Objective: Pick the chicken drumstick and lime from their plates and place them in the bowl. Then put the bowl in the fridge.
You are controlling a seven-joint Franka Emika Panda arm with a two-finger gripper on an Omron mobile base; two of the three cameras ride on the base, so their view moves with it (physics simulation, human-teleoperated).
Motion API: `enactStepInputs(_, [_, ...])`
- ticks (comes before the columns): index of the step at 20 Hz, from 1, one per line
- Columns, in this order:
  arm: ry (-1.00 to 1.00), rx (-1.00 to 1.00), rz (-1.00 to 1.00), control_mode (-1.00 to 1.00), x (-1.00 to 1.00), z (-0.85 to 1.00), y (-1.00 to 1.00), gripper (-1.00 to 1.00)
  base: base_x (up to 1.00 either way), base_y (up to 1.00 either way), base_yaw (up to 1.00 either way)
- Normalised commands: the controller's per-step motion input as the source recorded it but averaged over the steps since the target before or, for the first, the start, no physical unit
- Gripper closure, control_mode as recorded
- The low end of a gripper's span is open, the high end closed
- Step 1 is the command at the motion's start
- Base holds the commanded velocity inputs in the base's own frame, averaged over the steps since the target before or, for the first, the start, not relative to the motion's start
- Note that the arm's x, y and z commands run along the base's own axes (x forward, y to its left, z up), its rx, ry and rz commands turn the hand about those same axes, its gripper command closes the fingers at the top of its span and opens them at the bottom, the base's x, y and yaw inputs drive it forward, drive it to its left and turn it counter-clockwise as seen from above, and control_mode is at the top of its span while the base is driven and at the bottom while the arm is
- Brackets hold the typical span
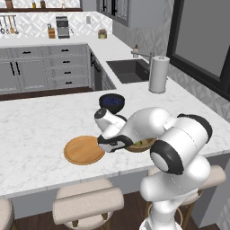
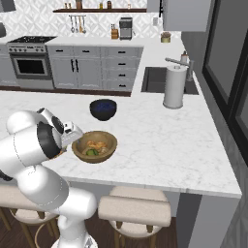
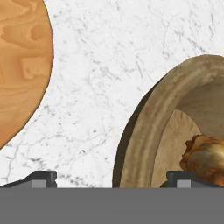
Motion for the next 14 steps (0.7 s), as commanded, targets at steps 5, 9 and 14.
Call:
enactStepInputs(5, [0.05,0.0,0.0,-1.0,0.06,-0.09,-0.17,-1.0,0.0,0.0,0.0])
enactStepInputs(9, [0.01,0.0,0.0,-1.0,0.09,0.0,-0.25,-1.0,0.0,0.0,0.0])
enactStepInputs(14, [0.02,0.0,0.0,-1.0,0.01,-0.01,-0.2,-1.0,0.0,0.0,0.0])
